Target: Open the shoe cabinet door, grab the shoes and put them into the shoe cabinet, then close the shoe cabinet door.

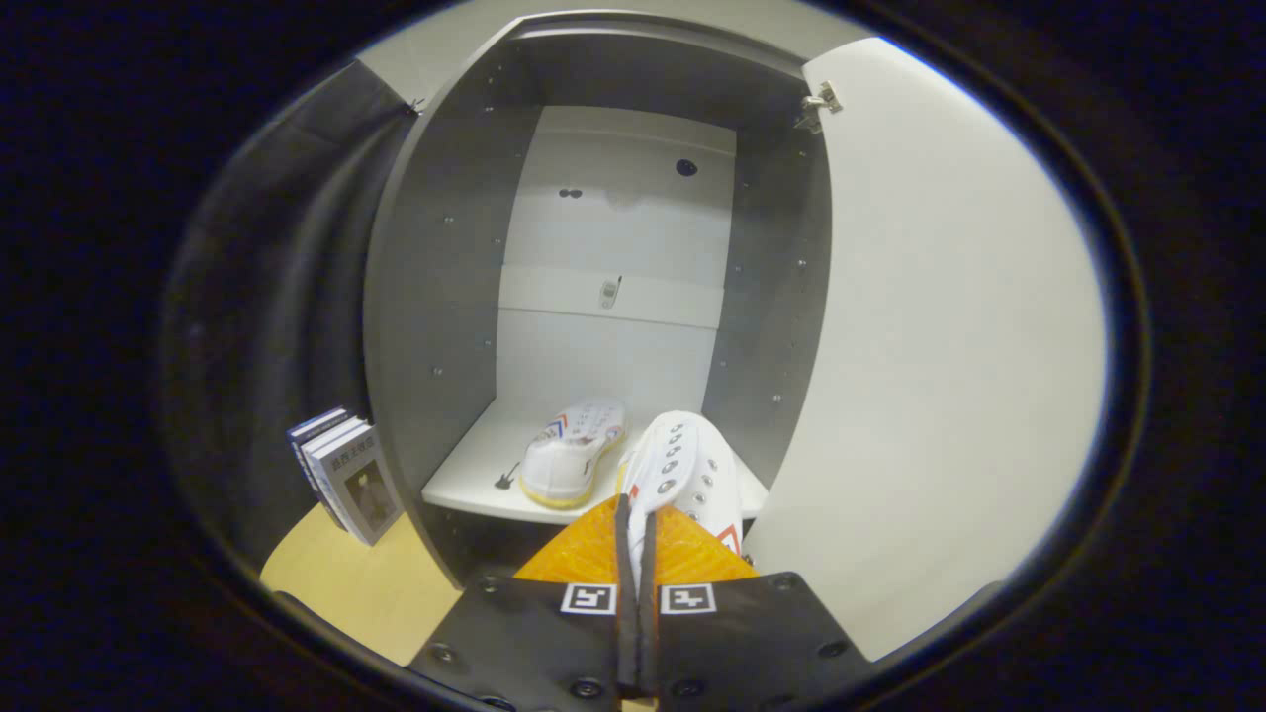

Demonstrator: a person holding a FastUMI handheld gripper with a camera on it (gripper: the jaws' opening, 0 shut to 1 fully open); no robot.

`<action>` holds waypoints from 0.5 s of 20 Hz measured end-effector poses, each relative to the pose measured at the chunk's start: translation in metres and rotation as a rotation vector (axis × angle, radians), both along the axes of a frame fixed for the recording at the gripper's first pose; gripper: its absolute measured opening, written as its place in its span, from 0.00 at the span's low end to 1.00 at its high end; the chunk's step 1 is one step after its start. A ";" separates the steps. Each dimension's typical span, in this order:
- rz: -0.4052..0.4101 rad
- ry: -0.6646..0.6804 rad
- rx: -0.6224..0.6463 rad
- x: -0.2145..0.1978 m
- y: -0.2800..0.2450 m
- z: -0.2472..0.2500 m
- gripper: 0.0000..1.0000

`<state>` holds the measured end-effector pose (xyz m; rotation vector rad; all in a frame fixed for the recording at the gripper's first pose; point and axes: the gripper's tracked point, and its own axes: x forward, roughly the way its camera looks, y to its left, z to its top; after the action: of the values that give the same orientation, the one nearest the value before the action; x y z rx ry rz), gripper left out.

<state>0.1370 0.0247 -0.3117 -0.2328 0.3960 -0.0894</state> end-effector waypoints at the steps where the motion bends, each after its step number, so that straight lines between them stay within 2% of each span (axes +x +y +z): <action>1: 0.007 0.000 -0.004 0.021 -0.004 0.000 0.02; 6: 0.036 0.057 -0.040 0.120 -0.028 -0.033 0.02; 10: 0.041 0.125 -0.043 0.173 -0.045 -0.067 0.02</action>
<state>0.3099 -0.0198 -0.3782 -0.2901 0.5133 -0.0433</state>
